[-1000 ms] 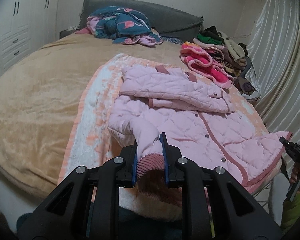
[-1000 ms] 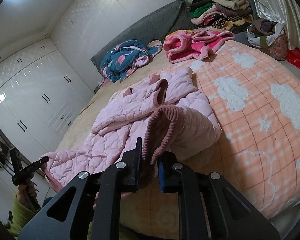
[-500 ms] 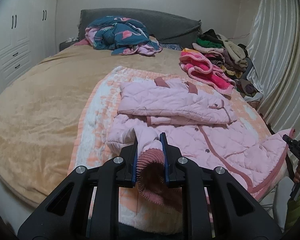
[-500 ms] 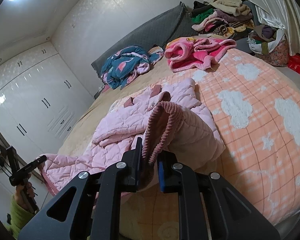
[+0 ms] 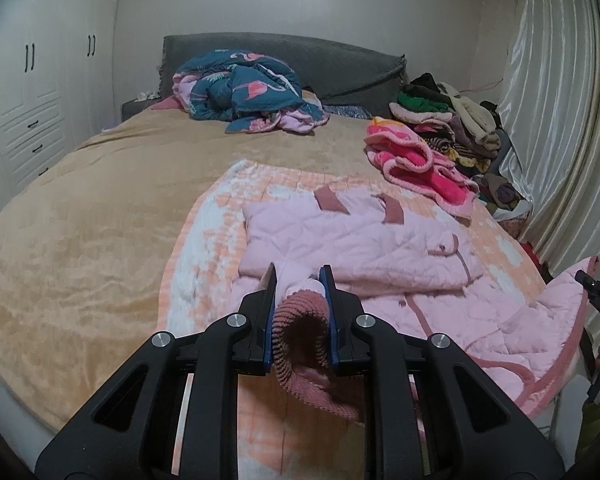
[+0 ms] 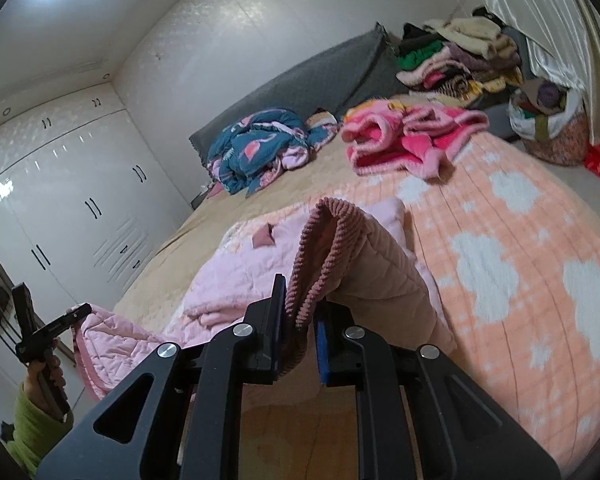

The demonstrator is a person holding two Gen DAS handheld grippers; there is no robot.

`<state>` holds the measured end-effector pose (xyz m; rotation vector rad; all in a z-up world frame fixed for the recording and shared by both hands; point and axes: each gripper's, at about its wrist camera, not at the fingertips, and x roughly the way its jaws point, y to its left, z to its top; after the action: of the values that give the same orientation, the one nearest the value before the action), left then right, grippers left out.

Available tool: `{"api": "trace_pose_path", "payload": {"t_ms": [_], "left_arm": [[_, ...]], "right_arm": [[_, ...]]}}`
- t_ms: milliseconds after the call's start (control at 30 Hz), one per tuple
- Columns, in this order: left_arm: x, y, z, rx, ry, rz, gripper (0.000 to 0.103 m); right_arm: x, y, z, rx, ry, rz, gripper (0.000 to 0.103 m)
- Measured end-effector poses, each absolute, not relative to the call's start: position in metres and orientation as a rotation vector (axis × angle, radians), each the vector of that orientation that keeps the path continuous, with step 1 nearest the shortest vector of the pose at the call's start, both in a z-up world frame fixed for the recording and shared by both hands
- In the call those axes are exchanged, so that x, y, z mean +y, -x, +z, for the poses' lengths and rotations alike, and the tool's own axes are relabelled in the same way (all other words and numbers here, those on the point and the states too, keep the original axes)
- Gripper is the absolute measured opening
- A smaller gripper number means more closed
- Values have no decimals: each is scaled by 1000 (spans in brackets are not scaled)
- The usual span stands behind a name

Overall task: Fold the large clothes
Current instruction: 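Lift the held hem with both tools and carry it toward the collar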

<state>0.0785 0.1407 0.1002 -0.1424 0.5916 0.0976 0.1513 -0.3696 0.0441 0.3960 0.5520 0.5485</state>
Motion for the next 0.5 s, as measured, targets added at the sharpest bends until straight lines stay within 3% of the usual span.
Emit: {"api": "trace_pose_path", "payload": {"t_ms": [500], "left_arm": [[165, -162, 141, 497, 118, 198, 11]], "right_arm": [[-344, -244, 104, 448, -359, 542, 12]]}}
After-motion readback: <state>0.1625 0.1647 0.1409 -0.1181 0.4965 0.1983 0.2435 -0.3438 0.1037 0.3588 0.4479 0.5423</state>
